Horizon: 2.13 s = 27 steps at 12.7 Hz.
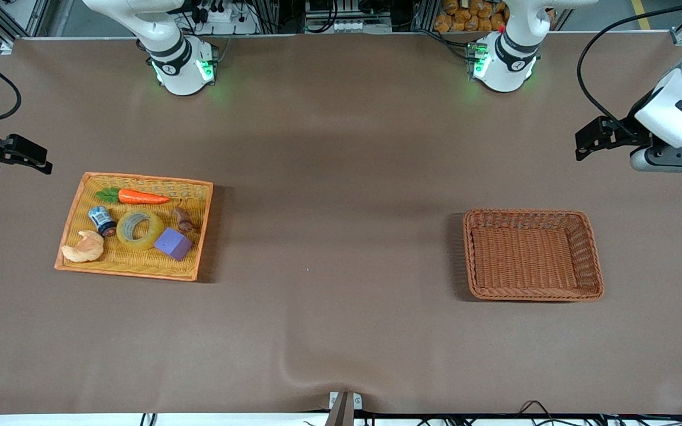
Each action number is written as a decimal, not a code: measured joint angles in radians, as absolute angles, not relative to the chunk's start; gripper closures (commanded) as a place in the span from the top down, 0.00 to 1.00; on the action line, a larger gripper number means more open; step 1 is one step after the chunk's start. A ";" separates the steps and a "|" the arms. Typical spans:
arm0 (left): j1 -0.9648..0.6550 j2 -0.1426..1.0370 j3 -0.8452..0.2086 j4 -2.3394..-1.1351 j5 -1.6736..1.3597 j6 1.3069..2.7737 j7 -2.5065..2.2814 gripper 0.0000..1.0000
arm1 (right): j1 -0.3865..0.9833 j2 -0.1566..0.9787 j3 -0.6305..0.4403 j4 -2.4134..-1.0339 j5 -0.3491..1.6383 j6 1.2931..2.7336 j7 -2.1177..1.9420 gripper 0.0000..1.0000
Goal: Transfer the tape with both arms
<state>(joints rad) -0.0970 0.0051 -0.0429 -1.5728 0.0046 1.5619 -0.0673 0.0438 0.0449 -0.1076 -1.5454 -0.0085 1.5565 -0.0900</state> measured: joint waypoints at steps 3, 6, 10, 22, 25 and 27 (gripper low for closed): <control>-0.097 0.004 -0.043 -1.571 0.005 1.561 -0.064 1.00 | 0.044 0.045 -0.108 -1.532 -0.009 1.557 -0.090 1.00; -0.097 -0.004 -0.043 -1.570 0.005 1.561 -0.018 1.00 | 0.044 0.045 -0.108 -1.530 -0.009 1.557 -0.090 1.00; -0.058 -0.012 -0.037 -1.574 0.005 1.552 -0.003 1.00 | 0.044 0.045 -0.108 -1.530 -0.009 1.555 -0.090 1.00; -0.050 -0.012 -0.044 -1.537 -0.001 1.551 0.000 1.00 | 0.046 0.048 -0.106 -1.530 -0.009 1.556 -0.090 1.00; -0.051 -0.011 -0.045 -1.523 -0.001 1.550 0.000 1.00 | 0.053 0.062 -0.102 -1.530 0.042 1.556 -0.090 1.00; -0.040 0.000 -0.039 -1.525 -0.001 1.548 0.000 1.00 | 0.052 0.078 -0.104 -1.531 0.072 1.556 -0.092 1.00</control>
